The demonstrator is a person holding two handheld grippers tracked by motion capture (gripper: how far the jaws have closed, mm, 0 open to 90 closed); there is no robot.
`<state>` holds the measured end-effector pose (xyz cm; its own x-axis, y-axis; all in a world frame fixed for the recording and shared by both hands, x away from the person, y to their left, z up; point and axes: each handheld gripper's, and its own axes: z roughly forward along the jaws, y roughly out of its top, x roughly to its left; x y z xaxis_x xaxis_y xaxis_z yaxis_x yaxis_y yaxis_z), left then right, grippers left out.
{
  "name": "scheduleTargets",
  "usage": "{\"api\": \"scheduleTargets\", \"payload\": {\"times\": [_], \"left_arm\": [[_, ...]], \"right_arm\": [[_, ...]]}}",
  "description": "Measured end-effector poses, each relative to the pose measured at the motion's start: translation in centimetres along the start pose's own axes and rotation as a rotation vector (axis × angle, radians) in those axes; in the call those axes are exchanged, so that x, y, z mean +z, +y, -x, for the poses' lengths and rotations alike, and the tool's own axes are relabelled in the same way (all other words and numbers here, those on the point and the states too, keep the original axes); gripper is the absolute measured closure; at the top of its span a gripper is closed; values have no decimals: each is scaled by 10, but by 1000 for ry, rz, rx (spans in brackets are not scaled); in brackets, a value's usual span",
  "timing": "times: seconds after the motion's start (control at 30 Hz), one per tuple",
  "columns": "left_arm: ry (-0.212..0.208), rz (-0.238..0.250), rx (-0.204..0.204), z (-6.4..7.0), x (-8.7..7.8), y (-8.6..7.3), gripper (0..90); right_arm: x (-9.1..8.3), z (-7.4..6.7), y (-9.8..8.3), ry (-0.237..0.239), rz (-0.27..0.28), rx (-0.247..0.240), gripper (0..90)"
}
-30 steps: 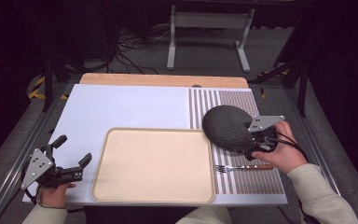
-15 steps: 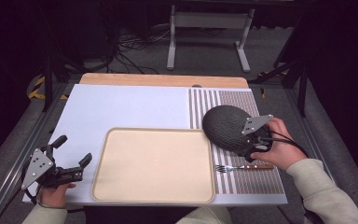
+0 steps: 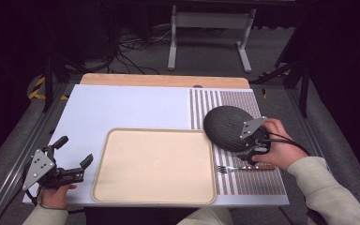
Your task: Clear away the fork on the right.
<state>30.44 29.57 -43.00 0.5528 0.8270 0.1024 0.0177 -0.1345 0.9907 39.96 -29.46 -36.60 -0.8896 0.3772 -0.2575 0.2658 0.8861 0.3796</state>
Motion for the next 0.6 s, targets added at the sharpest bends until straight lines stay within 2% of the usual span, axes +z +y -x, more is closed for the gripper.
{"api": "scheduleTargets", "payload": {"times": [0.13,0.33,0.6], "left_arm": [[-1,0,3,0,0,0,7],[-1,0,3,0,0,0,7],[0,0,0,0,0,0,7]], "right_arm": [[3,-1,1,32,-43,-15,78],[11,-3,4,67,-152,-72,92],[18,-5,6,92,-236,-103,95]]}}
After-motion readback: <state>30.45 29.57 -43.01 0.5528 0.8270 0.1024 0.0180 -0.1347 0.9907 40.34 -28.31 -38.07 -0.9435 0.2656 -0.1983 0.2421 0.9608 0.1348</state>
